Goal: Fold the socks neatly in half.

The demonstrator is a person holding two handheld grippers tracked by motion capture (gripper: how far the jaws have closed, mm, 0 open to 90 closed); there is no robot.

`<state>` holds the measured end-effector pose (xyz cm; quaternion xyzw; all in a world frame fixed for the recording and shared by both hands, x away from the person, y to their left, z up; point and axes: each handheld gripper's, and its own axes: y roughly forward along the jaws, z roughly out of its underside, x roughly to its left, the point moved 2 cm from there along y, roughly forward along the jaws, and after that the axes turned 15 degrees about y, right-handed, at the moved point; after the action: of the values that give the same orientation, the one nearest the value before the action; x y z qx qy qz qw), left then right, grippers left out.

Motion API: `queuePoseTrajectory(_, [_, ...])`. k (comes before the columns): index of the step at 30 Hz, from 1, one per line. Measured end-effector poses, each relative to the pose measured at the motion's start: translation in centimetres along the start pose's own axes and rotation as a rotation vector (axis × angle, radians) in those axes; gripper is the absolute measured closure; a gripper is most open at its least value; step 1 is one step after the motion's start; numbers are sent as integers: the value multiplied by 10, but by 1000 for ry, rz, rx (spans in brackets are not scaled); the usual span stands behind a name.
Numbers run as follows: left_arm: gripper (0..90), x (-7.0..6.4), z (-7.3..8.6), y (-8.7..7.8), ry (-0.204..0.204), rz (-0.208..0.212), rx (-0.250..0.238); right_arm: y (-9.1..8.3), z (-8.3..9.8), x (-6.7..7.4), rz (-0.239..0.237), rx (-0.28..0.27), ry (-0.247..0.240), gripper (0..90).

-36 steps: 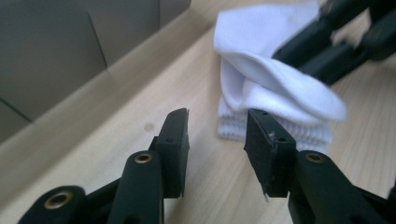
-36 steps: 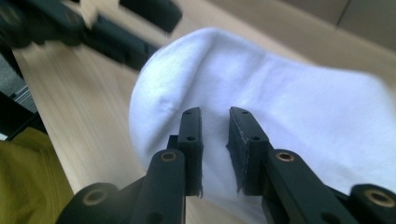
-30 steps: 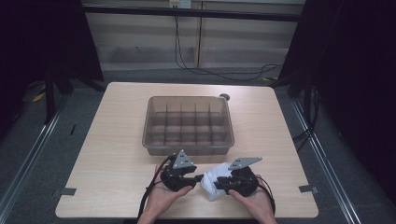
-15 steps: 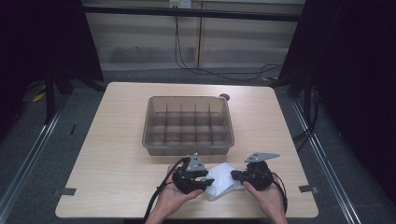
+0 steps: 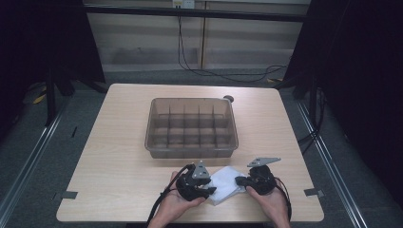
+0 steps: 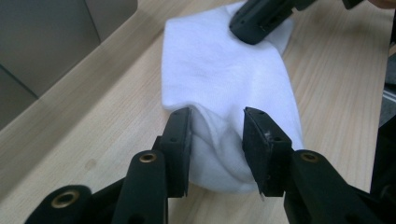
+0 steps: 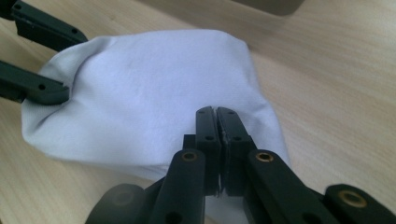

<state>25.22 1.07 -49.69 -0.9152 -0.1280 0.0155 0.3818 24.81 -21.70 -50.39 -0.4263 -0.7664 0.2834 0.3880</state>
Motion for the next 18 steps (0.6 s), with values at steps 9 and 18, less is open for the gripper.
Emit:
queuePoseTrajectory(9, [617,7,2,-15,-18,-3,-4,8,-4,9,-34,7,-47,882])
queuePoseTrajectory(18, [685,14,-8,-33,-38,-32,-94,8,-3,20,-20,20,-87,858])
